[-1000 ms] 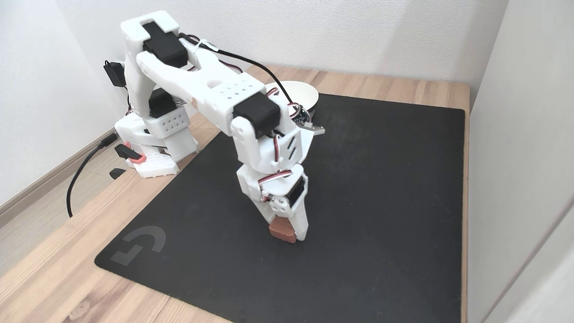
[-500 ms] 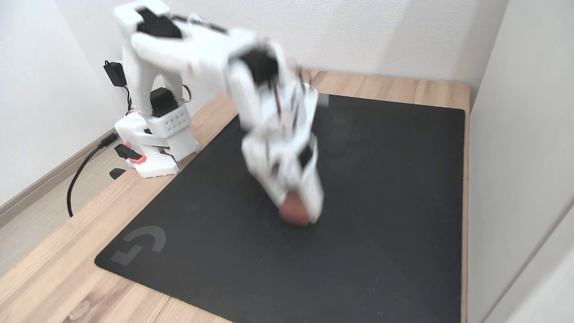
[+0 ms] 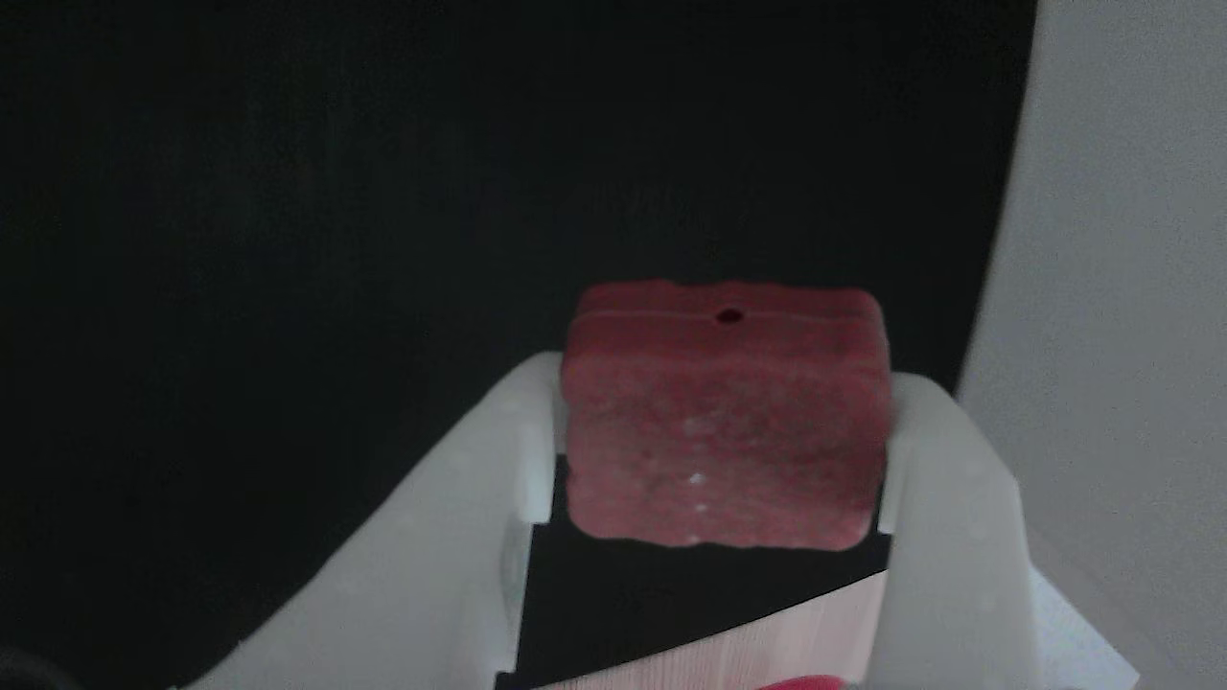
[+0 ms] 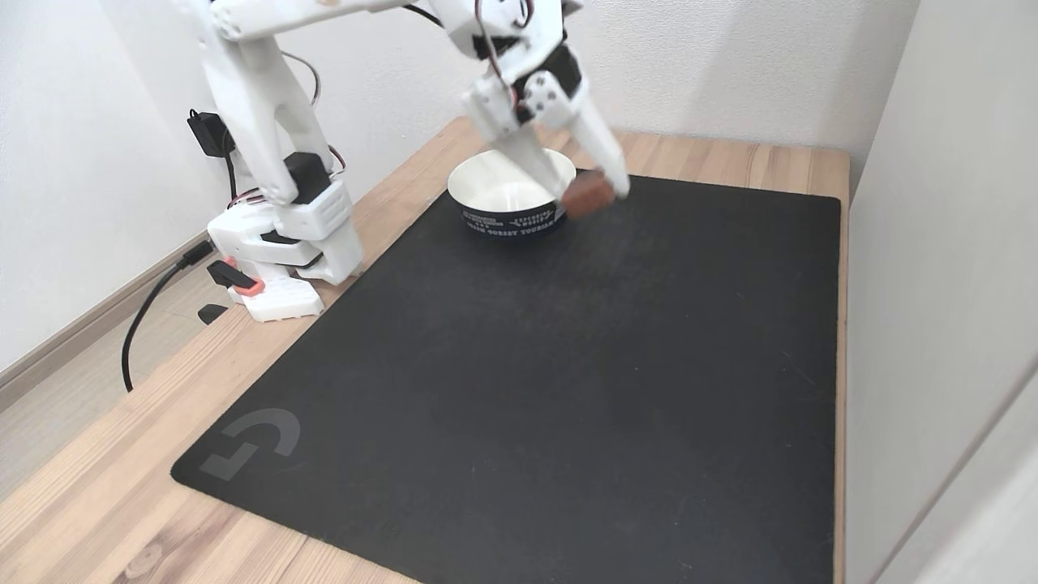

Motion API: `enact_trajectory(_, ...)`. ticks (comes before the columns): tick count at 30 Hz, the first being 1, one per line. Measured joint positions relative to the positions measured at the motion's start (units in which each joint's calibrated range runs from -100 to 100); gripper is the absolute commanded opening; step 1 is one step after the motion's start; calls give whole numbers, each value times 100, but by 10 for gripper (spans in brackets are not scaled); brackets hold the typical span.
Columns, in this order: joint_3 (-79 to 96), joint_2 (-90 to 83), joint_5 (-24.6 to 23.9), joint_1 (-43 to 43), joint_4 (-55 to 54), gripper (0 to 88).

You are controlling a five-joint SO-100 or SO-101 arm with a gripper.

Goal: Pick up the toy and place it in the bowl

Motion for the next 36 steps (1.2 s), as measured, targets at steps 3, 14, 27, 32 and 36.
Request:
enact_trajectory(3,1238,-841,-221,-624,-490,23)
enact_trajectory(14,5026,-3281,-1040,-2797,-2127,25)
enact_trajectory(27,7794,-4563,-1565,-3787,-3259,132)
enact_trajectory(32,7860,-4580,-1565,-3829,-3259,251)
enact_trajectory(36,7860,-4580,-1565,-3787,-3259,251)
